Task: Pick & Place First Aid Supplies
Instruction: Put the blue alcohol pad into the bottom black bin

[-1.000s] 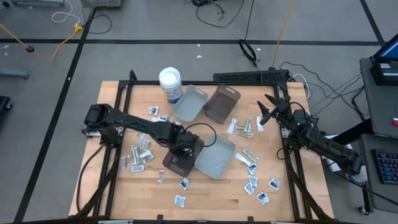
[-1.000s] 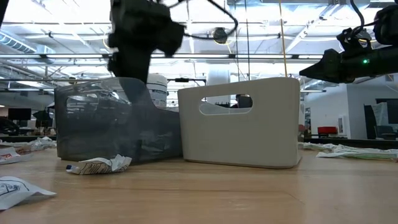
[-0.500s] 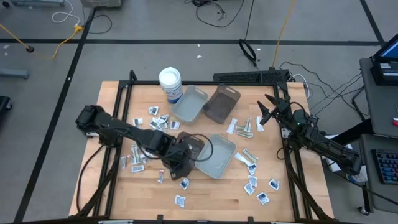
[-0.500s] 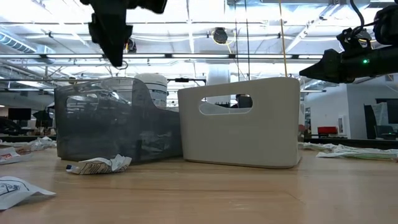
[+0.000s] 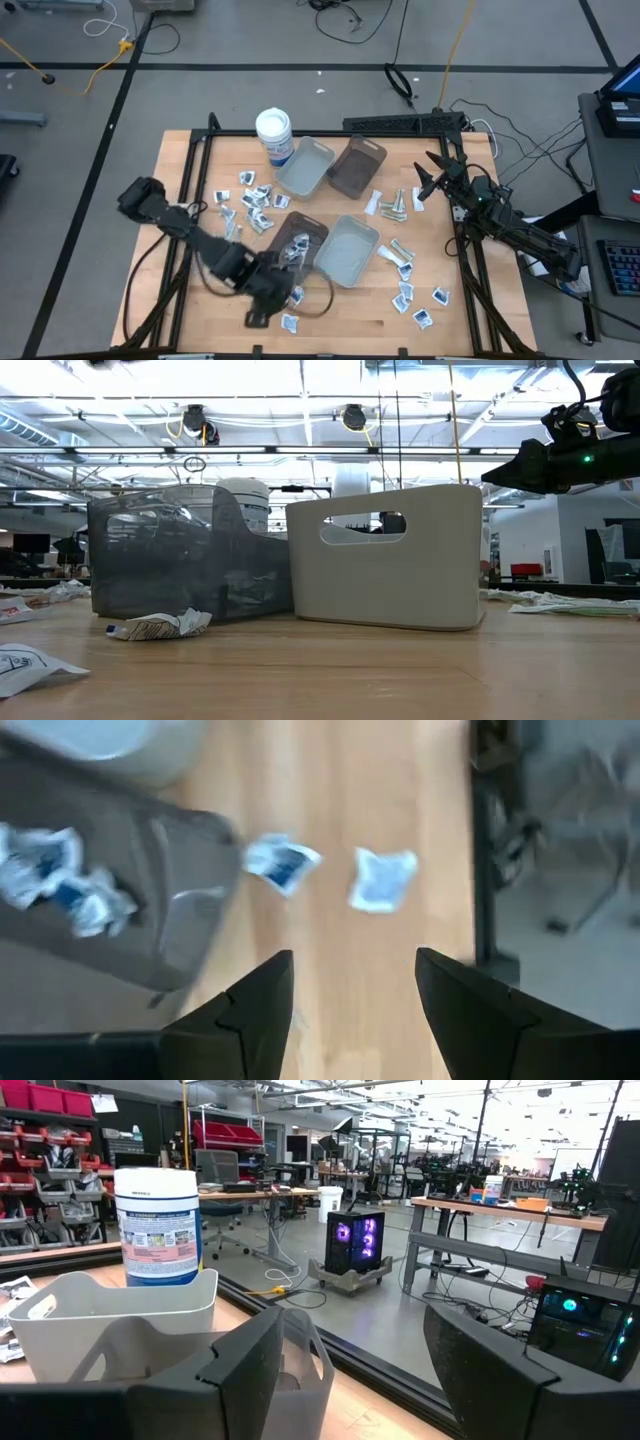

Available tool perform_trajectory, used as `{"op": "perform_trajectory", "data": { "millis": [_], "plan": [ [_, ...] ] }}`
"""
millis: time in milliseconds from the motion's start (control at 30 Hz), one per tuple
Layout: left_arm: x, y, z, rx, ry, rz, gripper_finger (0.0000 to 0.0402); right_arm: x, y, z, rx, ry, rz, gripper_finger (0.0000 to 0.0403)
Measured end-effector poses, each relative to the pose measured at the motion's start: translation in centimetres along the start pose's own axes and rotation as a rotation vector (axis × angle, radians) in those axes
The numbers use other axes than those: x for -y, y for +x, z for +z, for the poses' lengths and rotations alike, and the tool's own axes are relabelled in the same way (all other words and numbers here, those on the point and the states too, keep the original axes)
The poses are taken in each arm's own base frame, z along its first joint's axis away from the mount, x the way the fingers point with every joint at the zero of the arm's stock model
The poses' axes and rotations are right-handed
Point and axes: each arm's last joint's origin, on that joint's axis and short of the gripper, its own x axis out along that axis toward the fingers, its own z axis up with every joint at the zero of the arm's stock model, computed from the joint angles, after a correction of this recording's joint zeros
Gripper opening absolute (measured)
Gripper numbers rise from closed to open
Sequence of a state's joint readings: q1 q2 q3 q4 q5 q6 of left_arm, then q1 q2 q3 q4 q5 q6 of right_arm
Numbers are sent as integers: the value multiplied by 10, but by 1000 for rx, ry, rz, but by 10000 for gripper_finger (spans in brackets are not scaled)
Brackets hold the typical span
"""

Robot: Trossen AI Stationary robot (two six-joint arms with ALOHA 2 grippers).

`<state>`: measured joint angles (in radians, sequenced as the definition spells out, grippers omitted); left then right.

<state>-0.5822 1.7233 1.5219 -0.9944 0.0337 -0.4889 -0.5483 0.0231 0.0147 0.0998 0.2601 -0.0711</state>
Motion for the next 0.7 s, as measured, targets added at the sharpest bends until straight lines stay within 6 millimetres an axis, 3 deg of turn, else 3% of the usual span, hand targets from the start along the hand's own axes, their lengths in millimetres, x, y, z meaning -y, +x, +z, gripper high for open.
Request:
{"op": "perform_trajectory", "data": {
  "millis": [133, 333, 700],
  "plan": [
    [18, 0, -10, -12, 104, -21, 216, 0, 0, 0, 0, 0, 0, 238],
    [19, 4, -10, -14, 75, -8, 216, 0, 0, 0, 0, 0, 0, 238],
    [28, 59, -5, -97, 64, 32, 216, 0, 0, 0, -3, -1, 0, 238]
  ]
}}
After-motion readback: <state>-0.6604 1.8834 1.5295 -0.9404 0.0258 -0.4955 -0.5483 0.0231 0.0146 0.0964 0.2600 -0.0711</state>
